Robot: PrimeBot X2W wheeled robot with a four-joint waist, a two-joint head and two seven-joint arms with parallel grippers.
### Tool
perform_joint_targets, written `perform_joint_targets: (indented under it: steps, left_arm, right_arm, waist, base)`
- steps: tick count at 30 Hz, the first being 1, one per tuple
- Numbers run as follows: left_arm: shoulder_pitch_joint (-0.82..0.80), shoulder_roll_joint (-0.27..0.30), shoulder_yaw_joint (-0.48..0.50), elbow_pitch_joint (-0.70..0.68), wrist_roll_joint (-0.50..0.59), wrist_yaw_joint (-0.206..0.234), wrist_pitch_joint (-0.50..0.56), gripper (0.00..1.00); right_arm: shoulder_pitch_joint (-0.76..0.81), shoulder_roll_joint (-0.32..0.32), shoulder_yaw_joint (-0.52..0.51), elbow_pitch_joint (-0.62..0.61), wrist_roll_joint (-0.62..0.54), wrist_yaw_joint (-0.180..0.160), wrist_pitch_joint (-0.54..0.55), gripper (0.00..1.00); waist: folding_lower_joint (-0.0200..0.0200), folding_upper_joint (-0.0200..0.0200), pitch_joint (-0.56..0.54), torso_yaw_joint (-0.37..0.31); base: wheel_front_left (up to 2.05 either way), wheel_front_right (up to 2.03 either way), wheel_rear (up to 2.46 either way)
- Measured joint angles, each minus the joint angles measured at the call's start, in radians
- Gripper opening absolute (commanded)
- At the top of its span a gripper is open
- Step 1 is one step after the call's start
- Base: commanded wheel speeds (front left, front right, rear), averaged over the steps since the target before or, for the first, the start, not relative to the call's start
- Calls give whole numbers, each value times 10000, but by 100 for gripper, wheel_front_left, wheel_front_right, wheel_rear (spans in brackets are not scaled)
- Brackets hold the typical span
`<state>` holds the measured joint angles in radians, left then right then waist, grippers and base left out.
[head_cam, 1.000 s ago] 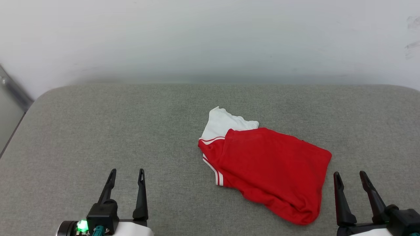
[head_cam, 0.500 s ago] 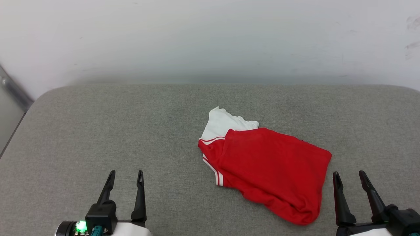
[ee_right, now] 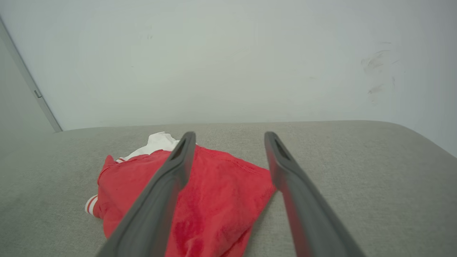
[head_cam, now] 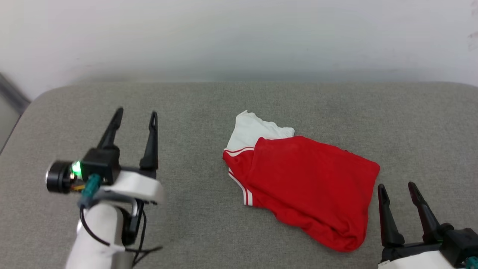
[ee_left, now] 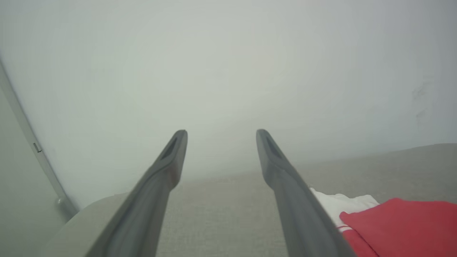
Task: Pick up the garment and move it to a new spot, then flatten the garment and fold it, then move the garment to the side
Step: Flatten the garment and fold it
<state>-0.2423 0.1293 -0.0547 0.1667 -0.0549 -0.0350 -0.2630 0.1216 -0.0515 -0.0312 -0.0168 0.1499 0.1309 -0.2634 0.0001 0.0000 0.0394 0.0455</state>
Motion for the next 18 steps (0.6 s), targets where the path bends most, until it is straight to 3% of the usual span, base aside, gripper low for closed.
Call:
perform_joint_targets:
  steps: [6, 11, 15, 18]
  left_arm:
    - [-2514, 514, -56, 1101, -174, -525, 36, 100]
    - [-4923, 1103, -834, 2238, -545, -882, 1139, 100]
    - [-5921, 1338, -1593, 2683, -859, -928, 1914, 100]
    - [-7041, 1733, -3248, 3033, -2243, -941, 3335, 100]
  right_arm:
    - [-317, 0, -38, -123, -58, 0, 2, 100]
    - [-684, 0, -113, -222, -84, 0, 2, 100]
    - [-846, -2, -113, -244, -86, 0, 2, 100]
    - [-1055, -2, -107, -309, -84, 0, 2, 100]
  waist:
    - [1, 0, 610, -219]
    - [1, 0, 1246, -492]
    - [2, 0, 1533, -636]
    - [2, 0, 1910, -806]
  base:
    - [0, 0, 0]
    - [0, 0, 0]
    - [0, 0, 0]
    - [0, 0, 0]
